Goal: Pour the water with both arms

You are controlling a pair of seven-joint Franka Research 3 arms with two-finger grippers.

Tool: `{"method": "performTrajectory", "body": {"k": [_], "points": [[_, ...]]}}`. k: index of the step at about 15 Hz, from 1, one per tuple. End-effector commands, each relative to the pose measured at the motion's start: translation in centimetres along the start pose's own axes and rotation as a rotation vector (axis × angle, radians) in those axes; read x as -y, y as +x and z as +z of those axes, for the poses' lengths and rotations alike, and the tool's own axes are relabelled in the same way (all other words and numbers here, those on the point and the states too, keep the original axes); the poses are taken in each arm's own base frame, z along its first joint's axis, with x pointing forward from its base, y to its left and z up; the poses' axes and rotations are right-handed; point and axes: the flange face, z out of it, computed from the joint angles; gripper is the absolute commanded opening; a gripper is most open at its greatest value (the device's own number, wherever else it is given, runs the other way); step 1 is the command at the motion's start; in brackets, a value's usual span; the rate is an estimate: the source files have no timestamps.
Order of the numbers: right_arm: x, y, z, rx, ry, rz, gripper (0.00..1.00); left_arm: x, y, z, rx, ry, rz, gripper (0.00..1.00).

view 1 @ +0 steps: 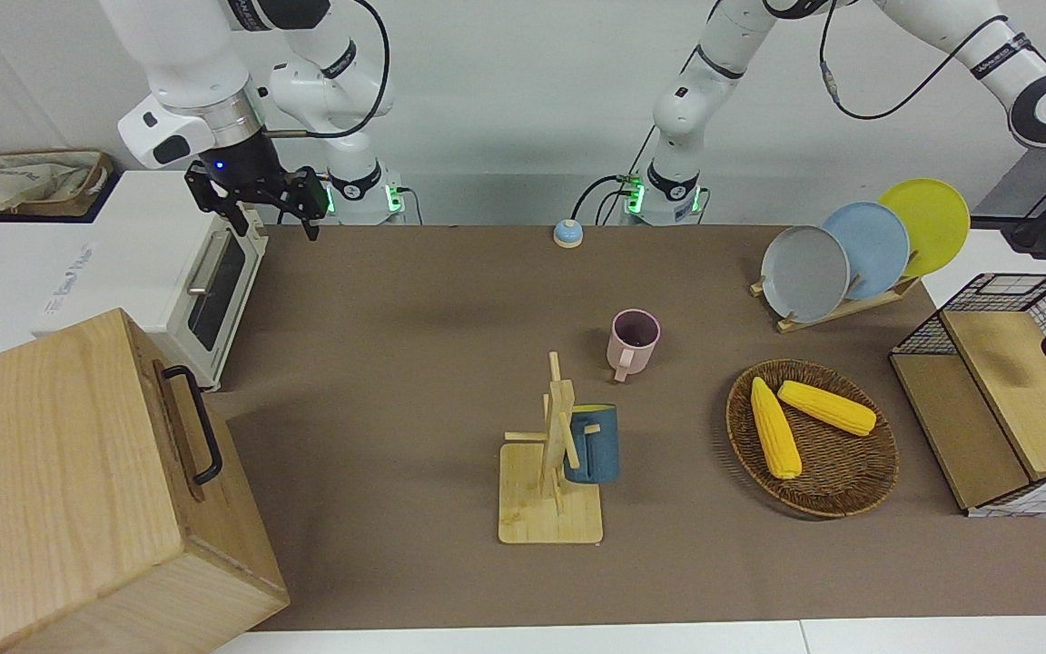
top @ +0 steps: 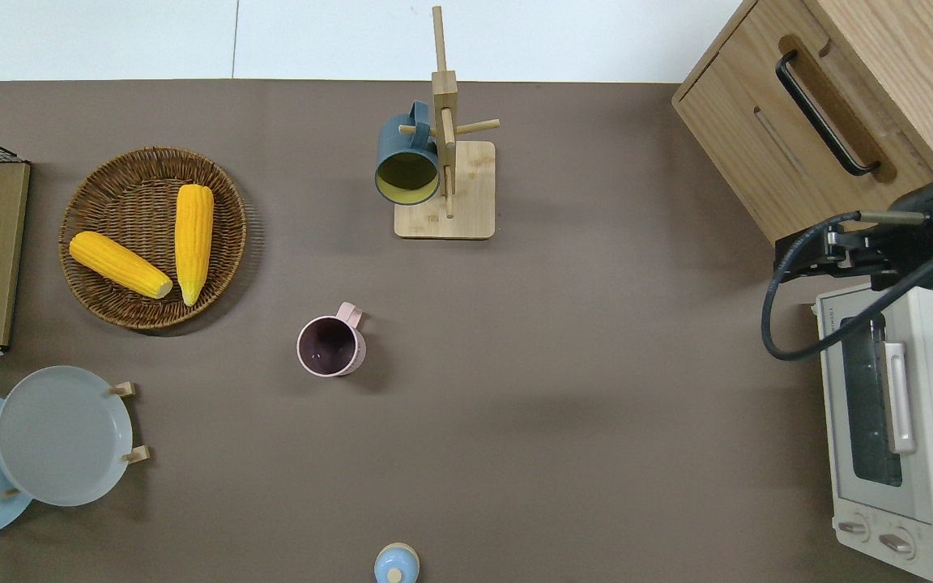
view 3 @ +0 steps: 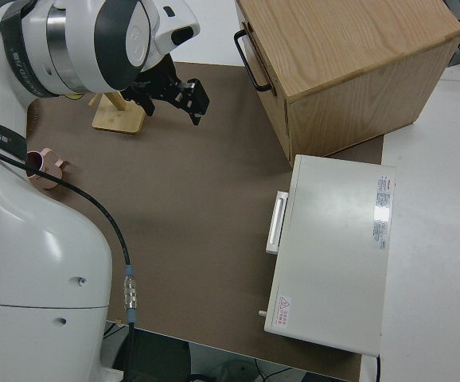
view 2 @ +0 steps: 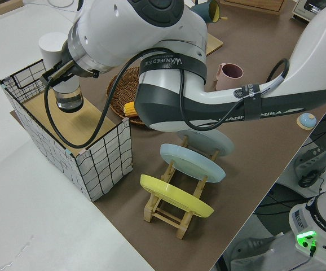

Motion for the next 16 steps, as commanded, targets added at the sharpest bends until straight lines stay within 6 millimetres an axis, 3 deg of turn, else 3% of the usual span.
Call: {"method": "performTrajectory", "body": {"k": [1,12,16], "points": [[-0.4,-0.4,0.0,-0.004,0.007,-0.013,0.99,0.2,-1.1,0.9,-0.052,-0.014,0.022,0.12],[-0.4,-0.4,0.0,-0.004,0.007,-0.014,0.99,0.9,-3.3,3.2,-0.021,-0.039,0.012,0.15],[-0.4,-0.4,0.0,-0.004,0.007,-0.014,0.99,1.0,-3.6,3.5,-0.011,-0.041,0.014,0.3]]}}
